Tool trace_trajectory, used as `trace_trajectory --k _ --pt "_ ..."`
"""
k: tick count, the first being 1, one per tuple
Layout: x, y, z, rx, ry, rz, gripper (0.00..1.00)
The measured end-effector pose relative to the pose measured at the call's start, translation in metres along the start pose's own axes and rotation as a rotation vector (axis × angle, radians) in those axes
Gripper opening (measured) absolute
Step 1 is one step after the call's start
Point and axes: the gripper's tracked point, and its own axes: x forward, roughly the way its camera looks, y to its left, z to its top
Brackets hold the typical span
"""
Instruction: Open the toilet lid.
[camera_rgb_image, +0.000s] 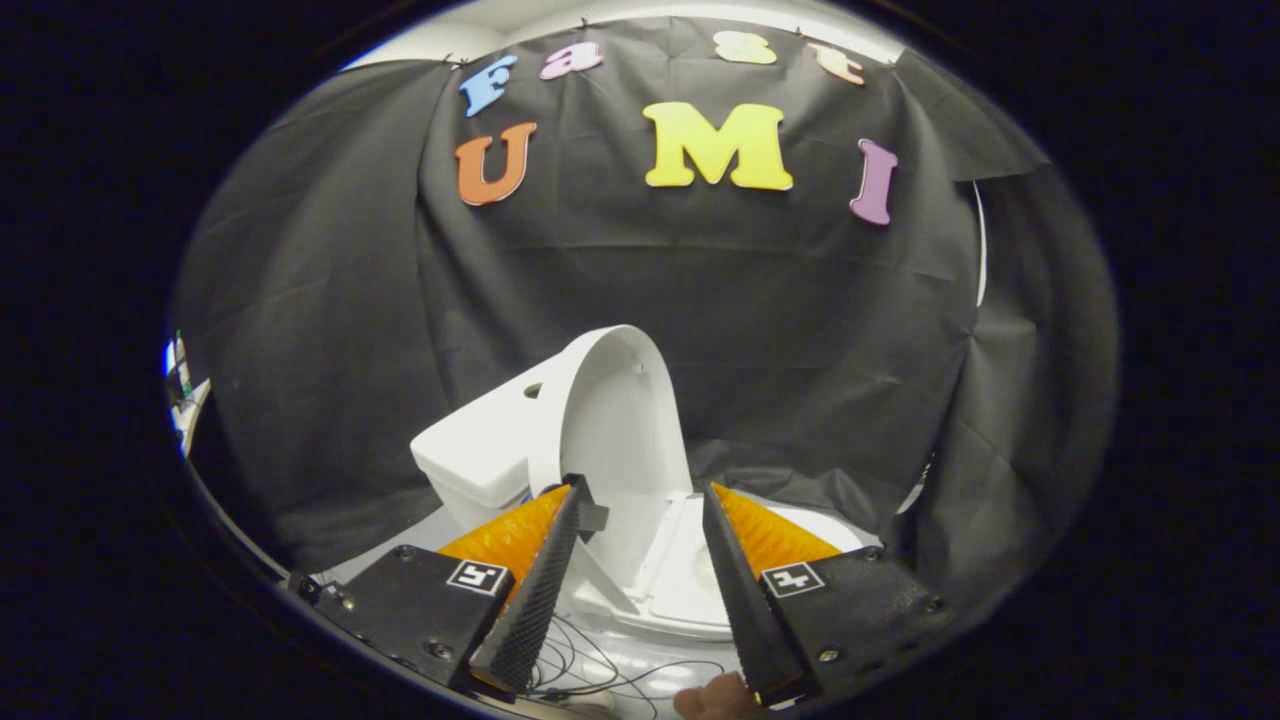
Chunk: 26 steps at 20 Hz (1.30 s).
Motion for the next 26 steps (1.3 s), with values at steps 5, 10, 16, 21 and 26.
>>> trace_trajectory --k 5,10,16,21,26 --pt "-0.031 -0.036 0.013 0.000 -0.064 -0.046 0.78" --pt "-0.072 -0.075 0.026 0.029 -0.138 -0.088 0.96" --pt "-0.126 -0.115 0.038 0.046 -0.250 -0.125 0.99" --pt "-0.162 -0.146 0.037 0.052 -0.305 -0.162 0.99" --pt "-0.193 -0.171 0.034 0.068 -0.364 -0.188 0.99"
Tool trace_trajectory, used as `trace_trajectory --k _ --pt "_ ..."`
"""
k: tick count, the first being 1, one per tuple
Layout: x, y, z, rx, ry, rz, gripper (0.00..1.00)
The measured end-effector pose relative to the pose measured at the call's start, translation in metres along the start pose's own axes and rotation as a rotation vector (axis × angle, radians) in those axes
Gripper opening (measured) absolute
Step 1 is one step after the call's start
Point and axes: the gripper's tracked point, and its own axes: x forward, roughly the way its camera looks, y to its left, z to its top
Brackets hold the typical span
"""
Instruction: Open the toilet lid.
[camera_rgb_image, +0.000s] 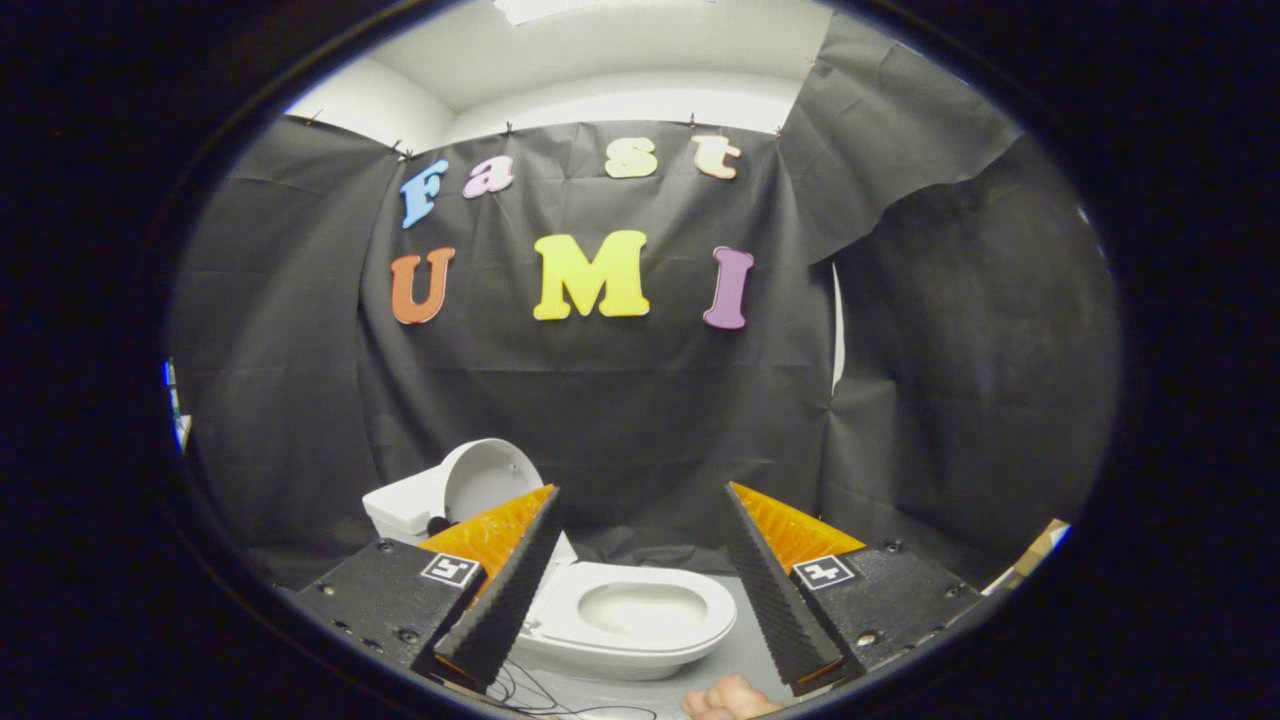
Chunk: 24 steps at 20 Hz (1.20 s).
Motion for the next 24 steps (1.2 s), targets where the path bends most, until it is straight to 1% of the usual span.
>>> trace_trajectory --k 5,9,14,19,24 --pt "-0.021 -0.023 0.004 0.008 -0.048 -0.018 0.99" --pt "-0.035 -0.033 -0.004 -0.008 -0.065 -0.023 0.99" --pt "-0.048 -0.045 -0.011 0.009 -0.090 -0.025 0.99" --pt "-0.056 -0.056 -0.007 0.010 -0.169 -0.023 0.99" --pt "-0.058 -0.054 -0.013 -0.007 -0.188 -0.011 0.99"
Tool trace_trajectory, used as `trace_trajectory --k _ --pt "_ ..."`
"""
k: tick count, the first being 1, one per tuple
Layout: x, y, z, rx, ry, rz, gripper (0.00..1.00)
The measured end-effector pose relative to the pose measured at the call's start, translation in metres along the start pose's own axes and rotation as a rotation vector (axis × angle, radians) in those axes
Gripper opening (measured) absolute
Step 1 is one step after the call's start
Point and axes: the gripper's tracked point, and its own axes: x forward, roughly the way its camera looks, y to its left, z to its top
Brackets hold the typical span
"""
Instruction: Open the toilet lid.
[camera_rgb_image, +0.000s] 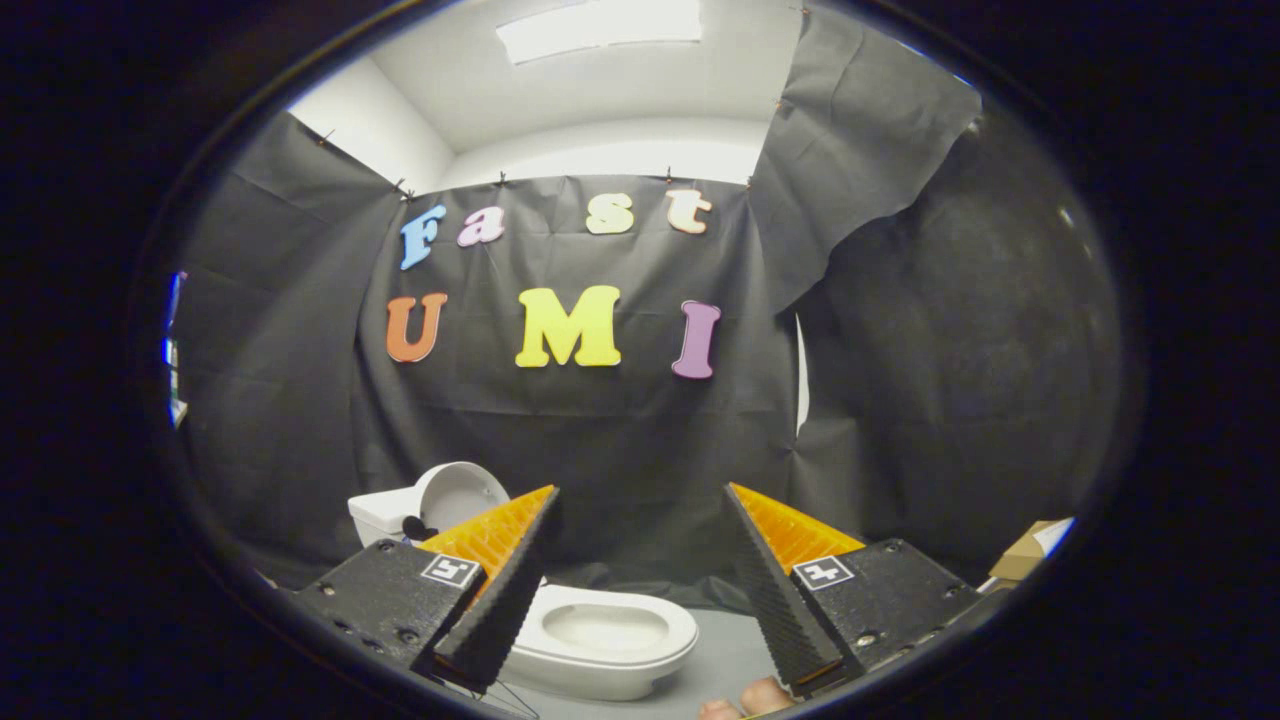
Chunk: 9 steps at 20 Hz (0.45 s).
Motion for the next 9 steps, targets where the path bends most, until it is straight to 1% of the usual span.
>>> trace_trajectory --k 4,9 --pt "-0.0019 0.0087 0.0085 -0.009 -0.053 0.028 0.99" --pt "-0.0033 0.0090 0.0075 -0.014 -0.055 0.029 0.99"
